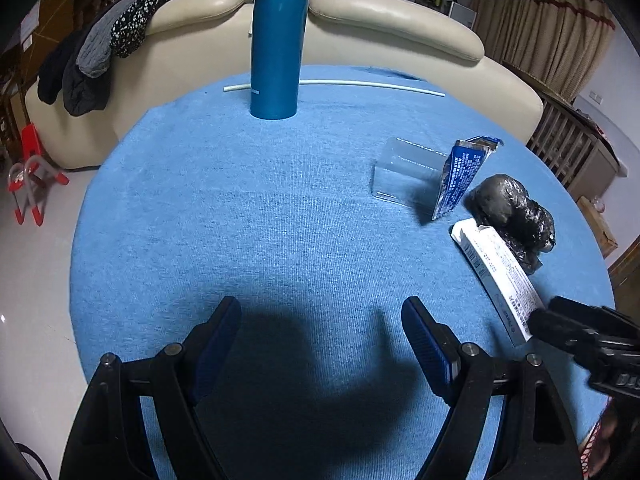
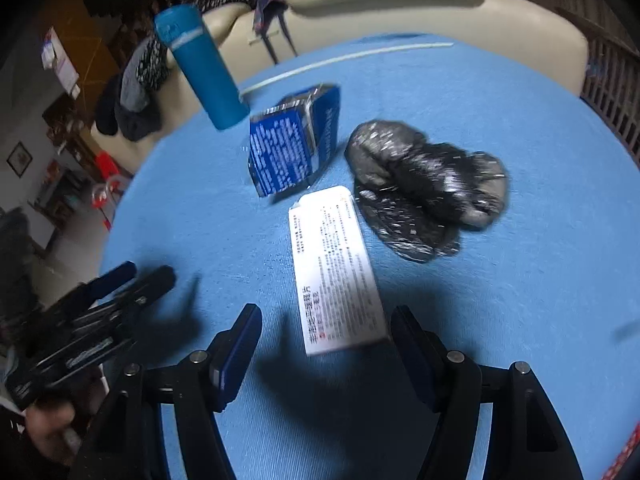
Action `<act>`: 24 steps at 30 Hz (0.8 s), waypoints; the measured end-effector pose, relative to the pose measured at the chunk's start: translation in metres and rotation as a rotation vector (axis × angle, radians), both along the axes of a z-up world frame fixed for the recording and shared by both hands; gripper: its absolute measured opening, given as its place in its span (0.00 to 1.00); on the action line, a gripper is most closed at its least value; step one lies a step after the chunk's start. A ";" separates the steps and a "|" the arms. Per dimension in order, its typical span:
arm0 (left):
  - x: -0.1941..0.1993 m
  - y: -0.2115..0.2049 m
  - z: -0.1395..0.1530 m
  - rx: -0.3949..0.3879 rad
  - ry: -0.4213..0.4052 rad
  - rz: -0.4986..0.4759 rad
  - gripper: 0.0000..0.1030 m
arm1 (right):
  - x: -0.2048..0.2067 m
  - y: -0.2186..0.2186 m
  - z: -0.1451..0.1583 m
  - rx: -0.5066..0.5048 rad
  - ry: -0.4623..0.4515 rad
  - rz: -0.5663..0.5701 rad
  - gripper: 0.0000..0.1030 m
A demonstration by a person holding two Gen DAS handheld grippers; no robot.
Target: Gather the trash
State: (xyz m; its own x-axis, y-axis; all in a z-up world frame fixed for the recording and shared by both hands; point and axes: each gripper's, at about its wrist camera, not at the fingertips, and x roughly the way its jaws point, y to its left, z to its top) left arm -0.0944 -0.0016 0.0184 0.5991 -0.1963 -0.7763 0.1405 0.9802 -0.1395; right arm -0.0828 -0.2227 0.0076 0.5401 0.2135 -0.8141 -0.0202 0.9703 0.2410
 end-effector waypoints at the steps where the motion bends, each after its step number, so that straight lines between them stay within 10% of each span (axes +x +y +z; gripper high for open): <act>1: 0.001 -0.002 -0.002 0.001 0.006 -0.002 0.80 | -0.001 -0.005 0.002 0.004 -0.006 -0.023 0.69; 13: 0.004 -0.003 0.012 0.029 -0.018 0.000 0.80 | 0.039 0.024 -0.022 -0.167 -0.005 0.036 0.68; 14: 0.006 -0.004 0.014 0.027 -0.021 -0.005 0.80 | 0.037 0.026 -0.021 -0.183 -0.011 0.034 0.55; 24: 0.050 -0.079 0.030 0.021 -0.059 -0.193 0.80 | -0.004 -0.017 -0.022 -0.101 -0.025 -0.056 0.50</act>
